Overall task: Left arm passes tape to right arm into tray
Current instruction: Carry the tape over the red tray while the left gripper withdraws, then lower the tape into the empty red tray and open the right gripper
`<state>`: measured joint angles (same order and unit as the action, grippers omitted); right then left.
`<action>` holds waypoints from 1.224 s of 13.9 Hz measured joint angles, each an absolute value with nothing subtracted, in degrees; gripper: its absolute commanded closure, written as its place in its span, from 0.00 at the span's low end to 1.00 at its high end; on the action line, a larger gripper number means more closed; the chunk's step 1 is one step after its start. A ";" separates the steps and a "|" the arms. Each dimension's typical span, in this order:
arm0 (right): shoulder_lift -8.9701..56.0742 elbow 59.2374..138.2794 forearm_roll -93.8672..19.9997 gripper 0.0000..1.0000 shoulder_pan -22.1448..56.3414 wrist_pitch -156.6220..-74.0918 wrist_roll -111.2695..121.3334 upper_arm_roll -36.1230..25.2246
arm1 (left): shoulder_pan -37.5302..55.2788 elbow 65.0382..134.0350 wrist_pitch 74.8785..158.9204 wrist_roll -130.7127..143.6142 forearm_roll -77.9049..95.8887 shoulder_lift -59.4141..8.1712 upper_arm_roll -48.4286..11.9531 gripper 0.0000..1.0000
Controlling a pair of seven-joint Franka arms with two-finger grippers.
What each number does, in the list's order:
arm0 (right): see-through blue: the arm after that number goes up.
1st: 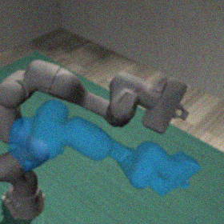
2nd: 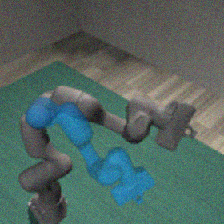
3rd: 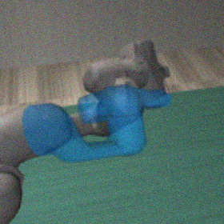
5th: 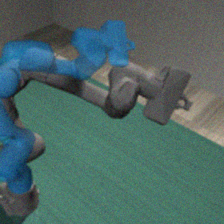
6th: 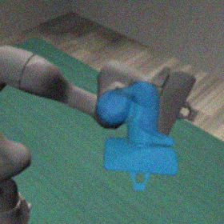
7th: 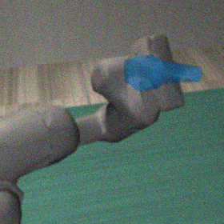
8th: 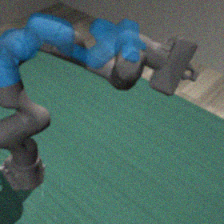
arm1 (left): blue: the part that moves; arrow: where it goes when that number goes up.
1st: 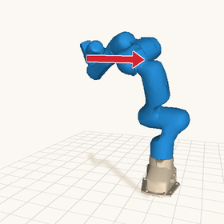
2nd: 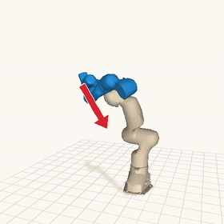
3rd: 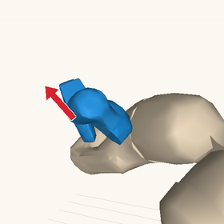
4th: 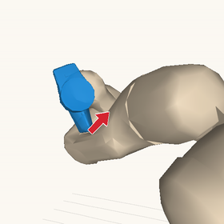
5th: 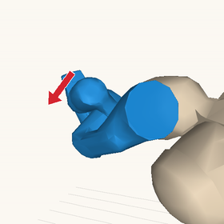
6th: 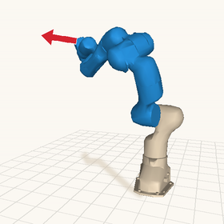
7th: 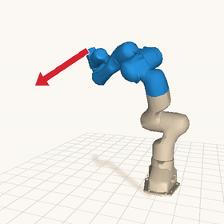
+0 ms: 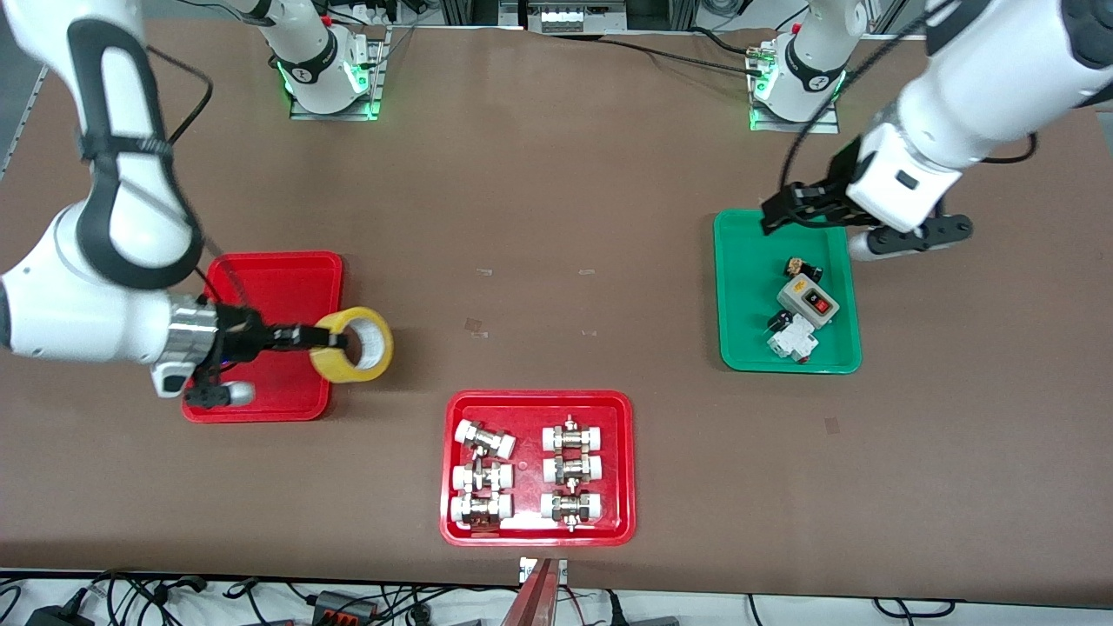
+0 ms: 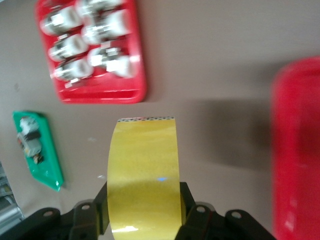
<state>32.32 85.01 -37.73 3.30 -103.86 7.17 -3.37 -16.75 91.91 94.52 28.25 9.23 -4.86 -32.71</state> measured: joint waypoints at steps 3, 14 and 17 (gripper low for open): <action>36.40 85.03 -37.76 0.73 -3.39 -100.84 11.58 -3.38 | -18.91 91.47 91.97 21.56 5.22 -4.27 -32.11 0.00; 42.17 86.30 -39.00 0.72 -17.19 -91.51 33.71 -3.28 | -4.20 91.44 86.35 1.39 3.32 2.20 -5.41 0.00; 43.92 86.33 -40.68 0.72 -17.06 -91.51 33.79 -2.55 | -3.07 91.55 85.89 -1.48 3.30 3.13 -1.52 0.00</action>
<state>43.92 86.33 -40.68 -17.06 -91.51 33.79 -2.55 -3.07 91.55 85.89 -1.48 3.30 3.13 -1.52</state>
